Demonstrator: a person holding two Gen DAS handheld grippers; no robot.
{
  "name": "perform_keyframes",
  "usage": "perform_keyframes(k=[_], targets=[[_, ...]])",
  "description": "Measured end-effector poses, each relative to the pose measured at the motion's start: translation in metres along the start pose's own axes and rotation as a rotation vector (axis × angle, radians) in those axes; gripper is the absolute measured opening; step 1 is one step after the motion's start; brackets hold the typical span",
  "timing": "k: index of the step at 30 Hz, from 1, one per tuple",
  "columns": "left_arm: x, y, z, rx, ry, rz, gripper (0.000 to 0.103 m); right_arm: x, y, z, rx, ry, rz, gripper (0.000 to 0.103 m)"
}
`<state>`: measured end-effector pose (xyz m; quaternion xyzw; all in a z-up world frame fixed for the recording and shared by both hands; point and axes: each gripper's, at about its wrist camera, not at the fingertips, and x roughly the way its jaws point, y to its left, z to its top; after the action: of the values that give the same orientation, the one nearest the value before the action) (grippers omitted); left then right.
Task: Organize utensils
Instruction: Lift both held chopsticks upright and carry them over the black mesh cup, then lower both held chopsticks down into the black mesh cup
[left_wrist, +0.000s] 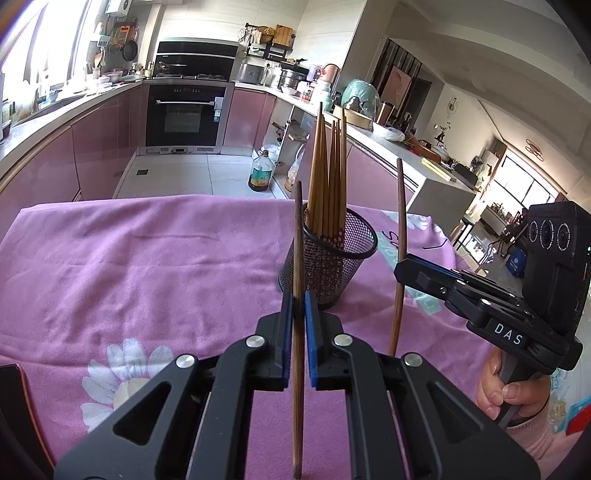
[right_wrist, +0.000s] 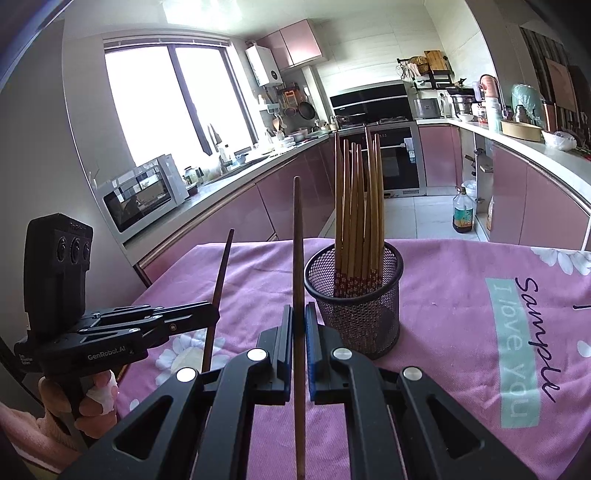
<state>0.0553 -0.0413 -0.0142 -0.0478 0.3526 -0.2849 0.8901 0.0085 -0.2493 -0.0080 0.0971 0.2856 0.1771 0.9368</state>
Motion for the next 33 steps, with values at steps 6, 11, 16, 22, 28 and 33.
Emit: perform_keyframes(k=[6, 11, 16, 22, 28, 33], targets=[[-0.002, -0.001, 0.005, -0.001, -0.014, -0.011, 0.007, -0.005, 0.0, 0.001, 0.001, -0.016, 0.004, 0.005], [-0.004, 0.0, 0.007, -0.002, -0.022, -0.022, 0.007, -0.009, -0.001, 0.004, 0.0, -0.031, 0.005, 0.005], [-0.006, -0.002, 0.01, -0.001, -0.031, -0.034, 0.007, -0.014, -0.001, 0.008, -0.001, -0.048, 0.005, 0.005], [-0.009, -0.005, 0.015, 0.004, -0.046, -0.043, 0.007, -0.017, -0.002, 0.012, 0.001, -0.062, 0.009, 0.005], [-0.008, -0.005, 0.018, 0.008, -0.056, -0.051, 0.007, -0.019, -0.002, 0.014, 0.001, -0.072, 0.008, 0.005], [-0.009, -0.008, 0.021, 0.014, -0.068, -0.056, 0.007, -0.021, -0.003, 0.016, -0.002, -0.08, 0.006, 0.005]])
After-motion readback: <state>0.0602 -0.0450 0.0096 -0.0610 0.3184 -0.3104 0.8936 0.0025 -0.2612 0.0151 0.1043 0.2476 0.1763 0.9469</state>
